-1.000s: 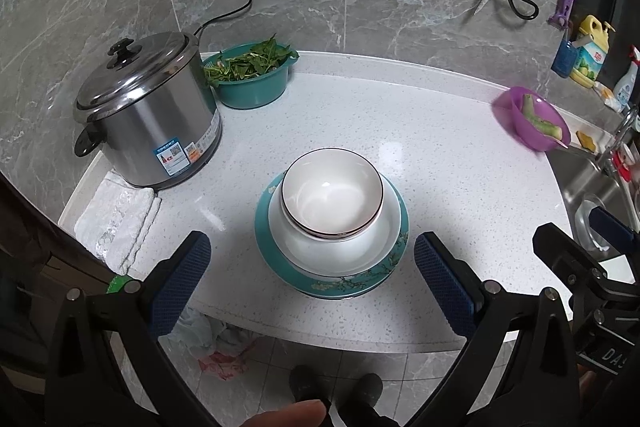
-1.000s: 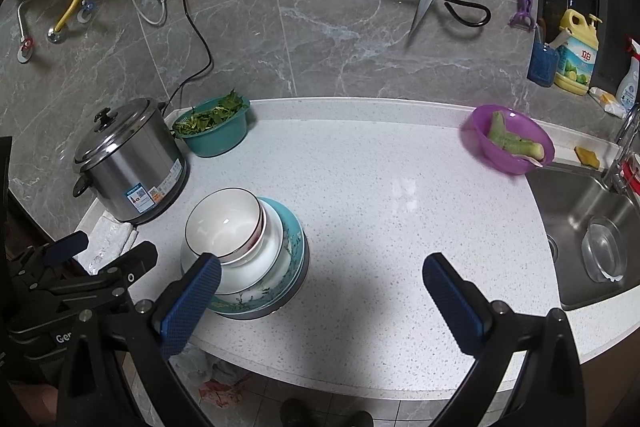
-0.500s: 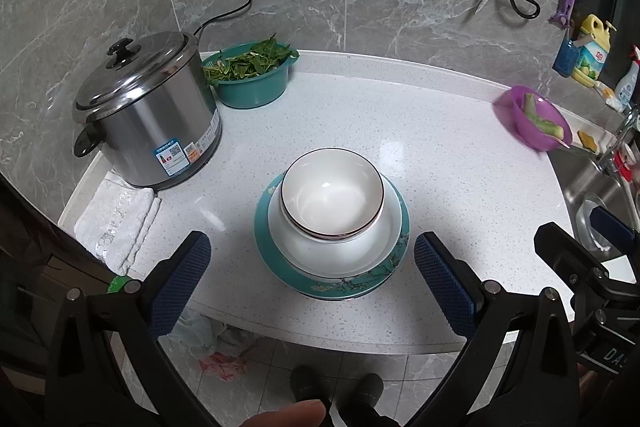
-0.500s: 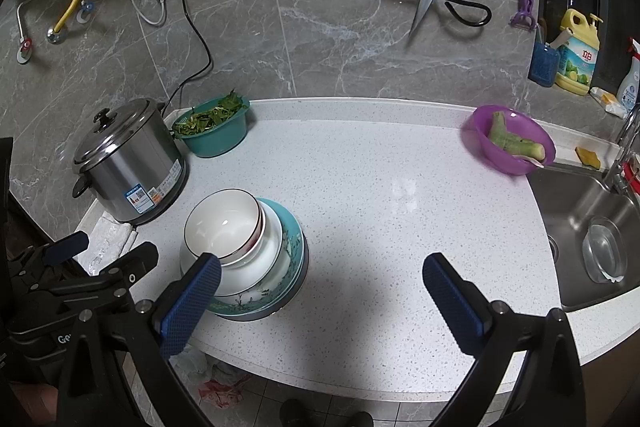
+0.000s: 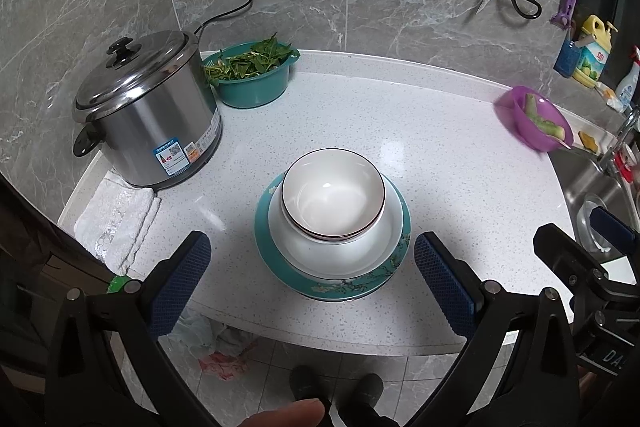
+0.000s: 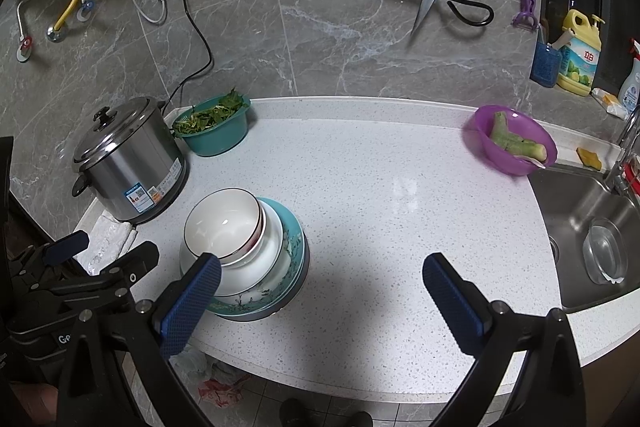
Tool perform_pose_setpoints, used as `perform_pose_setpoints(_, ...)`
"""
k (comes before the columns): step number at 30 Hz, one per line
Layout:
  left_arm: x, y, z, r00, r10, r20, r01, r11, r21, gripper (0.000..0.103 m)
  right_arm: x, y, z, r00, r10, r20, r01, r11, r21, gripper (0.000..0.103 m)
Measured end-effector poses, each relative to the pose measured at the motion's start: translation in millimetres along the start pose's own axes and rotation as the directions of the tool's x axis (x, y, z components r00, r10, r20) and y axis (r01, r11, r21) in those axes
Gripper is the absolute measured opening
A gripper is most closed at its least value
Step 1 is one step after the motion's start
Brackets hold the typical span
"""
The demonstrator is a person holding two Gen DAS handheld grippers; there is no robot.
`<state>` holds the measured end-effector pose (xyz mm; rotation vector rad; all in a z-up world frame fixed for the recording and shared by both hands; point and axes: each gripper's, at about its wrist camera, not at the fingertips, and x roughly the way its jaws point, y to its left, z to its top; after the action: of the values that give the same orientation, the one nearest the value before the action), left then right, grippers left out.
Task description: Organize plates and bowls
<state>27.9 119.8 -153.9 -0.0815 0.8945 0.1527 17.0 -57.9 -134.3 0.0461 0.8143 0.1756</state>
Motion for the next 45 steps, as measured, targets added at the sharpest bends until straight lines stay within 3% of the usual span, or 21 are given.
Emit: perform_pose_setpoints(45,14.2,0.1,11.2,1.000,-0.005,-0.001,0.005,1.000,0.020,0.103,3.7,-0.6,2.4,1.000,0.001,-0.006,-0.001,1.000,-0.003,0.103)
